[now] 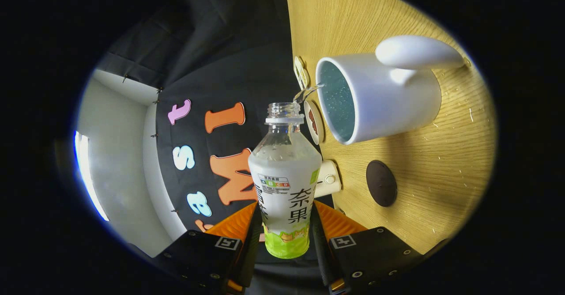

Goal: Take the bottle from table, then pour the juice into the cup, finally place the bottle on the coaster

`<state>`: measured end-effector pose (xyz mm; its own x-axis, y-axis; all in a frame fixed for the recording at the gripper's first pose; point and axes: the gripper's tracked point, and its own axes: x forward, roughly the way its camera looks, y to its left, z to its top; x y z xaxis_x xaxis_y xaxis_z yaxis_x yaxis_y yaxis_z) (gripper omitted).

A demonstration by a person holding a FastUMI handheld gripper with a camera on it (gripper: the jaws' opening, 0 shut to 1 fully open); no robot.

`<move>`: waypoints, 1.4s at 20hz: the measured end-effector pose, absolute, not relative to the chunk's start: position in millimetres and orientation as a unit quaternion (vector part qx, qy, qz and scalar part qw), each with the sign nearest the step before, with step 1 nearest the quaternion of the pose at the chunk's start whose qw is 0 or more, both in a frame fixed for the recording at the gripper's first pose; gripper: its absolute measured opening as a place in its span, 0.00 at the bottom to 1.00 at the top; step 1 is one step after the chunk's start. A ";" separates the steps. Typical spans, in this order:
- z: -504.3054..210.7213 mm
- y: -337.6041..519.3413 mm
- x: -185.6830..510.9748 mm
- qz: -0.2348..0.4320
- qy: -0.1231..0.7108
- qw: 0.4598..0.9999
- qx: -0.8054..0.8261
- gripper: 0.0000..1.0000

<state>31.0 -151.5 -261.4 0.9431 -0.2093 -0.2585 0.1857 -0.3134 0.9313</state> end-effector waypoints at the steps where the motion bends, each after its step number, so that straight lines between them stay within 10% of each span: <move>1: -262.8 -153.0 31.0 -0.170 -0.009 0.585 0.793 0.59; 28: -254.3 -168.4 30.1 -0.167 -0.055 0.539 0.824 0.59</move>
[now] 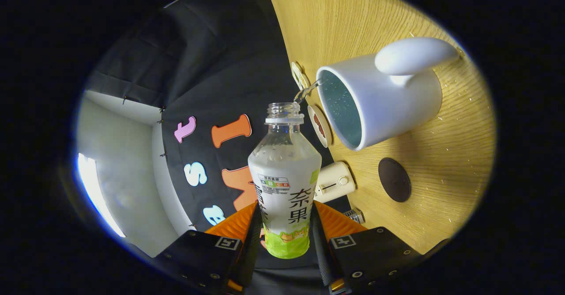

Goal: Take the bottle from table, then pour the juice into the cup, finally place the bottle on the coaster

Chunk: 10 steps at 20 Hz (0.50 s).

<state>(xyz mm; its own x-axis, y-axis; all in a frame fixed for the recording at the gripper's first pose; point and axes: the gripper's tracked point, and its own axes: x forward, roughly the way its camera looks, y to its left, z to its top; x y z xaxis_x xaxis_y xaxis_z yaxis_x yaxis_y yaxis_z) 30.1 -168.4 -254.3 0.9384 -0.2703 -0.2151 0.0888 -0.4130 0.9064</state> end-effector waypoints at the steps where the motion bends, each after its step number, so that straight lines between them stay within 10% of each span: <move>1: -253.8 -167.6 30.7 -0.167 -0.056 0.537 0.825 0.59; 10: -250.9 -162.9 32.6 -0.162 -0.061 0.524 0.834 0.59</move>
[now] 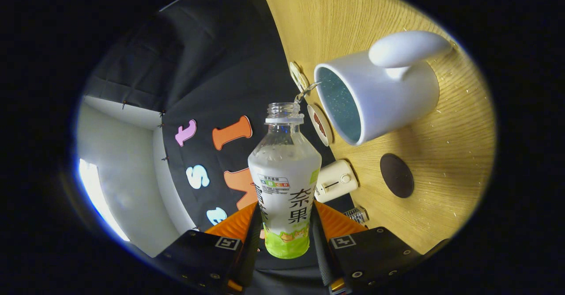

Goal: Take the bottle from table, then pour the juice into the cup, finally place the bottle on the coaster

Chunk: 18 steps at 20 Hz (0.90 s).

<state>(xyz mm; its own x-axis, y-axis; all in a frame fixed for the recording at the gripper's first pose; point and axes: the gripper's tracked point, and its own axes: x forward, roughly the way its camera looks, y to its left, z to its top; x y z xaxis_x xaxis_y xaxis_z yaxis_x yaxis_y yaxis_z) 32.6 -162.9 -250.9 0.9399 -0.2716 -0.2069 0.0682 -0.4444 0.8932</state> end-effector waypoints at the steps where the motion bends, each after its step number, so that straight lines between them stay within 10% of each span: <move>1: -251.5 -164.0 32.2 -0.162 -0.061 0.522 0.835 0.59; 18: -243.0 -172.0 35.9 -0.168 -0.091 0.473 0.860 0.59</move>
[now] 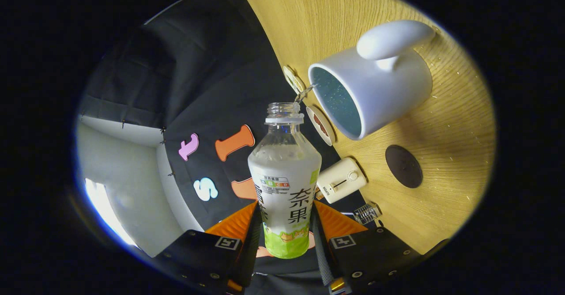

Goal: Take the bottle from table, then pour the juice into the cup, finally place the bottle on the coaster

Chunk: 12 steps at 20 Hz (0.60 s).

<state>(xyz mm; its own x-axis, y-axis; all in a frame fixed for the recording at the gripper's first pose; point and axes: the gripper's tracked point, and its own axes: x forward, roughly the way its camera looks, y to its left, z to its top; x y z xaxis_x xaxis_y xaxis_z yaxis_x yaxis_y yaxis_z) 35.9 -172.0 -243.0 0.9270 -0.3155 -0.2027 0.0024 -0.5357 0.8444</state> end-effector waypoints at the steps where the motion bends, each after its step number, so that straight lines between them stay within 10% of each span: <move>1: -242.5 -173.7 35.3 -0.169 -0.094 0.471 0.861 0.59; 12: -235.5 -175.8 32.9 -0.165 -0.103 0.443 0.875 0.60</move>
<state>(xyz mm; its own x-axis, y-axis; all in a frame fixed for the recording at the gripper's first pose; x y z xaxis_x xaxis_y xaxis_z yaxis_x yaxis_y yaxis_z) 32.9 -175.8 -235.5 0.9242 -0.3270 -0.1973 -0.0349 -0.5868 0.8090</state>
